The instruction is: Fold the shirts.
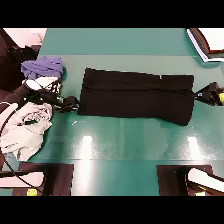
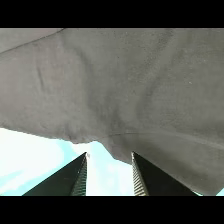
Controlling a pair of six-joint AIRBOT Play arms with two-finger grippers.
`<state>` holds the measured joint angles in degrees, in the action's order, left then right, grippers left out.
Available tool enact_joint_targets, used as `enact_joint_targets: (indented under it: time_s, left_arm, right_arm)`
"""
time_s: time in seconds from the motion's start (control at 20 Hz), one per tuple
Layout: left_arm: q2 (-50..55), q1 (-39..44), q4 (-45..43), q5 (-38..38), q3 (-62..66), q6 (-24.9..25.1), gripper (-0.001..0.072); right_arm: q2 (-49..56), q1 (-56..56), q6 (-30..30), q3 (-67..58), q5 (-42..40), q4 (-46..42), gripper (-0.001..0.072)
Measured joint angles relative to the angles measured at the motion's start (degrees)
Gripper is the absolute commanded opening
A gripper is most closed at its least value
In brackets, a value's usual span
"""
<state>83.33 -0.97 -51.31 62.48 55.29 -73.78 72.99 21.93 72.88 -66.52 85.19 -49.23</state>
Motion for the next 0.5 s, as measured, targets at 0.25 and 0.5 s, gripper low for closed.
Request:
enact_joint_targets:
  time_s: [0.25,0.5]
  left_arm:
    - [0.39,3.52,-0.22,-2.51,-1.20,-0.66,0.0132]
    - [0.02,4.50,-0.11,-1.18,-0.17,-1.09,0.0026]
  right_arm:
    - [-0.20,0.02,-0.07,0.26,0.61,-0.04,0.0325]
    - [-0.42,2.03,0.04,0.76,1.20,-4.55,0.0325]
